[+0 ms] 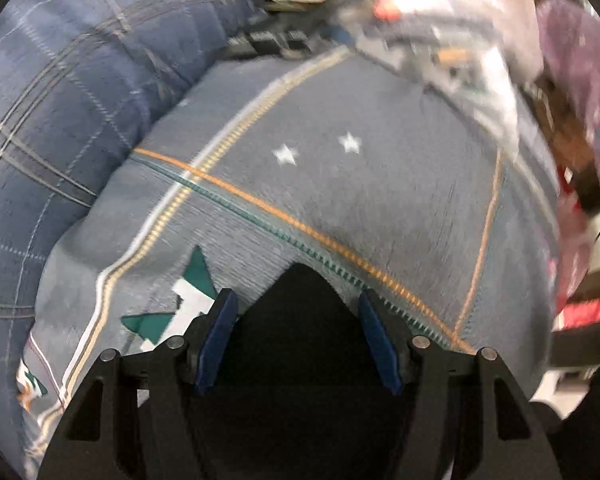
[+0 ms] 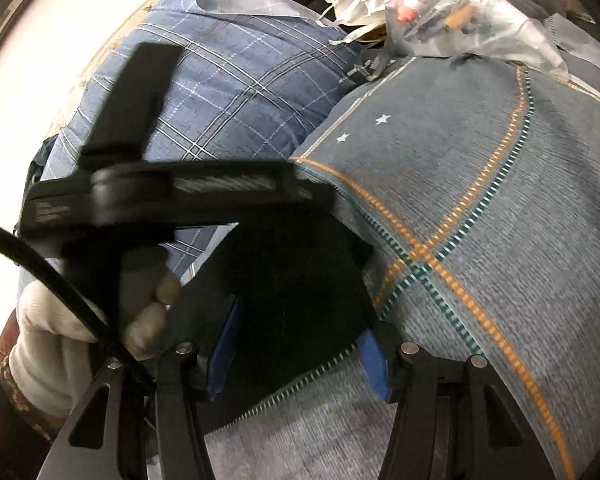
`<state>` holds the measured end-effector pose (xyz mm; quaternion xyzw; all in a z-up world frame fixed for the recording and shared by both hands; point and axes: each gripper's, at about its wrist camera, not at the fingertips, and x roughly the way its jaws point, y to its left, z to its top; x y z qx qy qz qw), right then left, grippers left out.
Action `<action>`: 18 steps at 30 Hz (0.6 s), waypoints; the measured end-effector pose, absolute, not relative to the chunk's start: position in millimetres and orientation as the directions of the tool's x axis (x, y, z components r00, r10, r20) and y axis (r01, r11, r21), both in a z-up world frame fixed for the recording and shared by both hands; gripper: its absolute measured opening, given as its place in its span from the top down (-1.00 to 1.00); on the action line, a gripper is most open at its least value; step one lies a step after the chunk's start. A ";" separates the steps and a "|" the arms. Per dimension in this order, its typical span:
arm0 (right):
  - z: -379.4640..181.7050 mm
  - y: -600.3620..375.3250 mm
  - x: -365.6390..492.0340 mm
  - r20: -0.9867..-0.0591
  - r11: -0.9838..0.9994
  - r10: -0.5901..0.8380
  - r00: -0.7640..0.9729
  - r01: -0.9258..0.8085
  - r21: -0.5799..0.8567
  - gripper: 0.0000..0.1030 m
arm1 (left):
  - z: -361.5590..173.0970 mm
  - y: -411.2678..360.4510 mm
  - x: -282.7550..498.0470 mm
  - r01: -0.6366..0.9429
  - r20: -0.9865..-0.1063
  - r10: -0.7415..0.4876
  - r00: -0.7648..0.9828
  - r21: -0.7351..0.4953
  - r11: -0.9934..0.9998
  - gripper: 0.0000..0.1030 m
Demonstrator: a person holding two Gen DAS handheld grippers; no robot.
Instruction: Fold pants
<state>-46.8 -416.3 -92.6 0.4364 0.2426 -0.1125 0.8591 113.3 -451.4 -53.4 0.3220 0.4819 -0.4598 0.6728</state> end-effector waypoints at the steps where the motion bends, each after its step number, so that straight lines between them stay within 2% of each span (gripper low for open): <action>1: -92.5 -416.1 -45.2 -0.511 0.597 0.024 0.859 0.398 0.697 -0.15 | -51.6 -451.3 110.4 0.932 -0.942 -0.312 0.122 0.001 0.362 -0.10; 2: -92.0 -415.6 -43.9 -0.514 0.603 0.032 0.857 0.394 0.694 0.08 | -49.2 -450.8 108.8 0.933 -0.942 -0.315 0.114 -0.008 0.359 0.33; 3: -91.5 -415.0 -43.4 -0.514 0.613 0.042 0.856 0.384 0.690 0.39 | -44.6 -448.9 107.6 0.932 -0.939 -0.321 0.124 -0.002 0.364 0.69; 8: -76.7 -404.8 -48.7 -0.480 0.671 0.037 0.877 0.334 0.662 0.54 | -15.3 -426.1 102.9 0.924 -0.907 -0.400 0.132 -0.033 0.381 0.77; 18: -16.2 -354.2 -65.6 -0.360 0.793 0.075 0.930 0.164 0.587 0.58 | 66.6 -325.2 99.4 0.871 -0.790 -0.595 0.152 -0.178 0.458 0.78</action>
